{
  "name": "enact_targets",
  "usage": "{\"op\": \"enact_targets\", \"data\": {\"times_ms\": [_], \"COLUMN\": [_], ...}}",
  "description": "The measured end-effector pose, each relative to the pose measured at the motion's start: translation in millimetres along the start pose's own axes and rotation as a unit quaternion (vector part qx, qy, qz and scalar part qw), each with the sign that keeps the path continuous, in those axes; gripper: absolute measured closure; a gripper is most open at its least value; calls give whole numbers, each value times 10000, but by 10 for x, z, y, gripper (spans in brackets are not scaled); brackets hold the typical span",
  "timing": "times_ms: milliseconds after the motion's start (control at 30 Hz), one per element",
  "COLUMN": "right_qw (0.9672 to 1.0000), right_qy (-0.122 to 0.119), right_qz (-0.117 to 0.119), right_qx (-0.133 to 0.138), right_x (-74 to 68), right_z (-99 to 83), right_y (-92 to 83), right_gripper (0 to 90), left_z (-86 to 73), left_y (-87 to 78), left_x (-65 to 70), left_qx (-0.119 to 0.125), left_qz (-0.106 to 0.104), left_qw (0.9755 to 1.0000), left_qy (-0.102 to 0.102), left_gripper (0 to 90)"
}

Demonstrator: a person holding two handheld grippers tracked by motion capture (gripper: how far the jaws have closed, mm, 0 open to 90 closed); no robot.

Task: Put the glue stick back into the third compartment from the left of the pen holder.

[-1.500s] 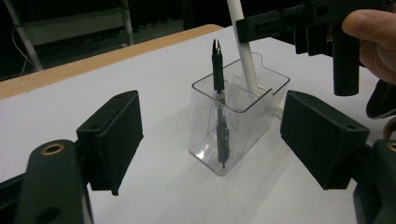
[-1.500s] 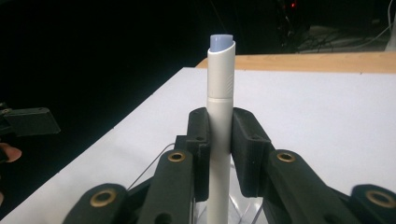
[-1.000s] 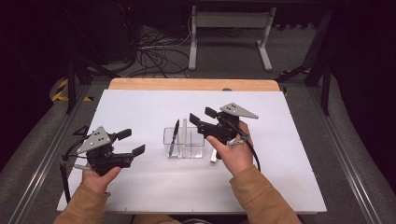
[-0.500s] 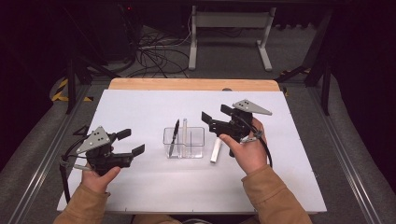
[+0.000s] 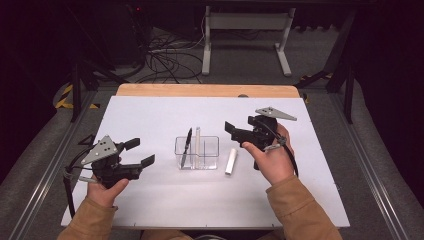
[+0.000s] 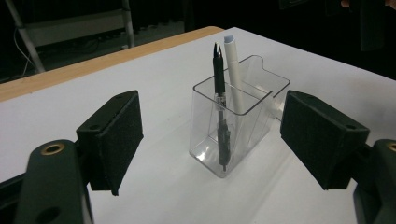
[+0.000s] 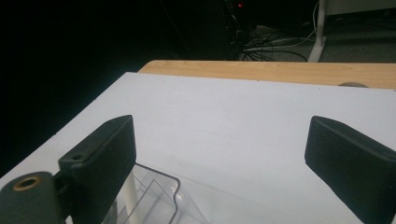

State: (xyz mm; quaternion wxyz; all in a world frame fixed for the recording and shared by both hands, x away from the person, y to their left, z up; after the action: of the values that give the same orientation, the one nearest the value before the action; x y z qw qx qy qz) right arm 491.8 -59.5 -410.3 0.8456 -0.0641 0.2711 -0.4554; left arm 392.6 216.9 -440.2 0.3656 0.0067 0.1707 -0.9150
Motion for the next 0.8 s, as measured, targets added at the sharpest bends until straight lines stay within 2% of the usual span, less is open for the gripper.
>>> {"op": "enact_targets", "data": {"times_ms": [133, 200, 233, 333, 433, 500, 567, 600, 733, 800], "right_qw": [10000, 9999, 9999, 9993, 9977, 9961, 9940, 9928, 9880, 9847], "right_qy": [1, 44, 92, 248, 444, 475, 378, 393, 614, 752], "right_qz": [-27, 10, 21, 53, -43, -209, -372, -421, -508, -625], "right_qx": [-56, -106, -143, -292, -515, -717, -955, -1054, -1322, -1444], "right_x": [18, 14, 11, 9, 44, 100, 156, 172, 201, 226], "right_z": [-1, -5, -9, -17, -42, -79, -131, -154, -223, -267], "right_y": [-3, -6, -8, -27, -41, -35, -20, -16, 13, 20], "right_gripper": [101, 132, 135, 145, 173, 203, 262, 271, 300, 333], "left_z": [1, 7, 8, 5, -3, -4, -7, -6, -11, -15], "left_y": [-5, -11, -14, -5, -8, -16, -26, -27, -30, -32], "left_x": [-11, -5, -14, 0, 12, 5, -16, -13, -10, 1], "left_qx": [4, 21, 16, 32, 18, 29, 21, 33, 15, 20], "left_qz": [13, -1, 10, -8, -15, -3, 26, 31, 31, 13], "left_qw": [10000, 10000, 10000, 10000, 10000, 10000, 10000, 10000, 10000, 9999], "left_qy": [15, -13, 39, -39, -71, -86, -14, -47, -25, -107], "left_gripper": [217, 217, 216, 216, 216, 216, 216, 216, 216, 216]}}
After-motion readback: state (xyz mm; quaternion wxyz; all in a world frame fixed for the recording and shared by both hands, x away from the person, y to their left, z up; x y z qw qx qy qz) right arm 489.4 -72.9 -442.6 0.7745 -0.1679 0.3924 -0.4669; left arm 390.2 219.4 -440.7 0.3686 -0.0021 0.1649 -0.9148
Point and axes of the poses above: each handheld gripper's, and its own axes: y roughly forward along the jaws, z roughly out of its top, x roughly to its right, the point moved 10 cm from there along y, roughly forward along the jaws, and after that the axes turned 10 degrees about y, right-handed, at the moved point
